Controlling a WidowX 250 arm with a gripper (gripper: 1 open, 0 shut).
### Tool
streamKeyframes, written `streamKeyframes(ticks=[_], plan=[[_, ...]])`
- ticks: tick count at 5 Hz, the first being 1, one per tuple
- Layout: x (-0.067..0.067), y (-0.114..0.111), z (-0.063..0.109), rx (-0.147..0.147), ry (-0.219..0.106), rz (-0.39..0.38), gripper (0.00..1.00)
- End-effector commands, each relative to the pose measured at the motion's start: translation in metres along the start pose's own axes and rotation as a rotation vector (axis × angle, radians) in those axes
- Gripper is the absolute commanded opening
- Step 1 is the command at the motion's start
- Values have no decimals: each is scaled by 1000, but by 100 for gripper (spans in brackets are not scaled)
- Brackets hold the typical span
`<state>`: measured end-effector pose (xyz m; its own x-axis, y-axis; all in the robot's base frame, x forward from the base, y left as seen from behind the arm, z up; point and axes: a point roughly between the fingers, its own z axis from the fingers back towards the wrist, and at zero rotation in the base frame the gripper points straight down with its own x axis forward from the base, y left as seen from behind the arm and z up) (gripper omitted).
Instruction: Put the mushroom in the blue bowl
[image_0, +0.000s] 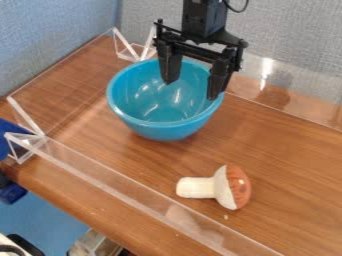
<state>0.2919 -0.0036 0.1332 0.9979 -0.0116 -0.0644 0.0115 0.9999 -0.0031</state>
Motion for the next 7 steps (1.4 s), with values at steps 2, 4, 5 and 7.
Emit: streamKeyframes(ticks=[2, 4, 5, 7], plan=[[-16, -14, -2, -16, -11, -80, 100], [-50, -39, 9, -32, -74, -298, 100], [-63, -48, 4, -30, -90, -436, 100], [-83, -64, -17, -15, -99, -641, 100]])
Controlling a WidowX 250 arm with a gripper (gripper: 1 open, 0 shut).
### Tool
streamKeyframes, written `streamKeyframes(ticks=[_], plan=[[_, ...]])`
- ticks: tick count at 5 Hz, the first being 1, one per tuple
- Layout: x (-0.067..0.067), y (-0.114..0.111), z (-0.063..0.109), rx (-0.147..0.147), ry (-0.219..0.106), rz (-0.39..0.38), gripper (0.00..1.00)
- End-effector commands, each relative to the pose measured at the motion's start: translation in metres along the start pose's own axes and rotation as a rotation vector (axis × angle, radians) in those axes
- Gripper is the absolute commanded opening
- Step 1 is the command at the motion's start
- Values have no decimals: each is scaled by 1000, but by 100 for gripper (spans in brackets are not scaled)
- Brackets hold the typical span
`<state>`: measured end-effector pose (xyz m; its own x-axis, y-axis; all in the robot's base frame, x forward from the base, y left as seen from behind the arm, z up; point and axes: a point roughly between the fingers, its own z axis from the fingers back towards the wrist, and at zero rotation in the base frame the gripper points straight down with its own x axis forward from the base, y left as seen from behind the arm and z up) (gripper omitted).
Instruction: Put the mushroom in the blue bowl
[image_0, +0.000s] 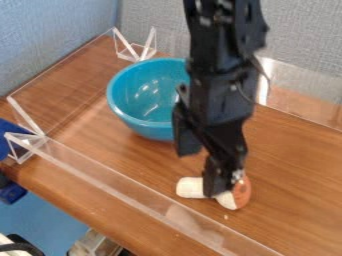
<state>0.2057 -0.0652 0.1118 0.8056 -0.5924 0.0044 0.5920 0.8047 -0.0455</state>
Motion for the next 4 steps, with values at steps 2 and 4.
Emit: streamKeyframes(ticks=[2, 4], plan=[[8, -4, -23, 9, -11, -106, 100], [9, -3, -47, -6, 22, -136, 100]])
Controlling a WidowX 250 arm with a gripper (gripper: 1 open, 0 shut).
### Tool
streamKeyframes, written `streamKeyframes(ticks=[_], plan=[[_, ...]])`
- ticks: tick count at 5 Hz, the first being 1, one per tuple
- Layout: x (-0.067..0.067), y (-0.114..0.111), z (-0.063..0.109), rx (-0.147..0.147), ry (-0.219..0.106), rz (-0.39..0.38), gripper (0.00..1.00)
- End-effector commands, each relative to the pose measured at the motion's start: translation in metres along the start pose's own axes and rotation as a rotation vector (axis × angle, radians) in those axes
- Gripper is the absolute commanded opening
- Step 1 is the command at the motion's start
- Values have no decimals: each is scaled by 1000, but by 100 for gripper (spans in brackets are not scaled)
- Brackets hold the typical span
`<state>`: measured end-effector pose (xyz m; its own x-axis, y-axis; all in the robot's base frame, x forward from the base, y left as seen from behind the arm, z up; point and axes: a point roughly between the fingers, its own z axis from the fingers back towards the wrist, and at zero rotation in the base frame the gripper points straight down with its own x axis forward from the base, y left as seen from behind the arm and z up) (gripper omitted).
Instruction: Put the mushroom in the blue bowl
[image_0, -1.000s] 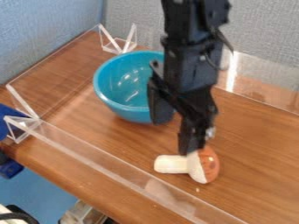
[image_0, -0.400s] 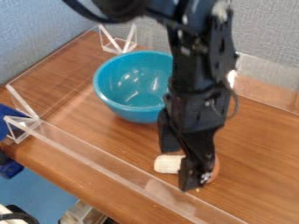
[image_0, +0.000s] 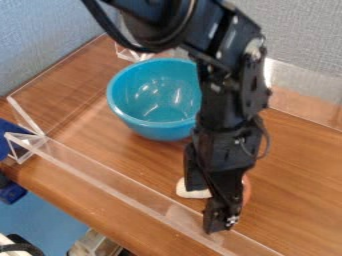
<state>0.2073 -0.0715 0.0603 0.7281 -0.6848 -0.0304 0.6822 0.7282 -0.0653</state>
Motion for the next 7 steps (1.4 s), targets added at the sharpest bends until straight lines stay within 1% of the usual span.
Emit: streamKeyframes(ticks=[1, 2, 3, 4, 6, 7], plan=[[5, 2, 2, 17, -13, -16, 100], [5, 5, -1, 21, -9, -16, 100], [6, 8, -4, 24, -5, -16, 0], [6, 11, 1, 39, -11, -13, 0], [8, 17, 29, 86, -32, -11, 0], [8, 19, 40, 109, -39, -14, 0]])
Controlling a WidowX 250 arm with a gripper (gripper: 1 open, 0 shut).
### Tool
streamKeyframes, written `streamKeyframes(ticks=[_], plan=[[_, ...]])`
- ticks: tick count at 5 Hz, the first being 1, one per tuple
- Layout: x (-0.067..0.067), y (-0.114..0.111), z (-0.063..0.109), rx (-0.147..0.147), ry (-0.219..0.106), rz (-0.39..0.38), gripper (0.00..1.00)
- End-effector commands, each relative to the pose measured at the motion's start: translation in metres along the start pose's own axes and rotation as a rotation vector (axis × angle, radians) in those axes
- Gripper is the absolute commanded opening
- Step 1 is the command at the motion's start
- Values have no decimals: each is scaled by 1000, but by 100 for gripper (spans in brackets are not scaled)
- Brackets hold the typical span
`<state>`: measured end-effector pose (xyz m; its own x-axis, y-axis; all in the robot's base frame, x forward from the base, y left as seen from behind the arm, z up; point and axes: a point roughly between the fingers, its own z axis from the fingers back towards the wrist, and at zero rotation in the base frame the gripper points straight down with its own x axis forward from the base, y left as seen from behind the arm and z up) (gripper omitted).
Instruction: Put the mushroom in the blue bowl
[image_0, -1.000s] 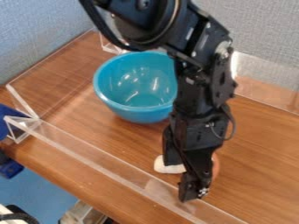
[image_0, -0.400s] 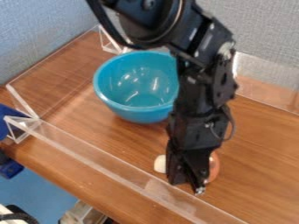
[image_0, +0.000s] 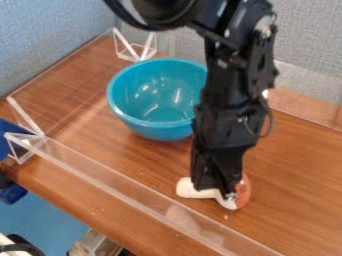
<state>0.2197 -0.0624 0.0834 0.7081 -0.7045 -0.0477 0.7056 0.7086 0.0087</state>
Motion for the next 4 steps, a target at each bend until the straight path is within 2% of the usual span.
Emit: streamKeyframes(ticks=[1, 2, 3, 4], plan=[[8, 7, 11, 37, -56, 5, 100], [9, 8, 4, 32, -56, -2, 100], [8, 8, -9, 15, -49, 7, 100], [9, 7, -25, -6, -30, 11, 100]])
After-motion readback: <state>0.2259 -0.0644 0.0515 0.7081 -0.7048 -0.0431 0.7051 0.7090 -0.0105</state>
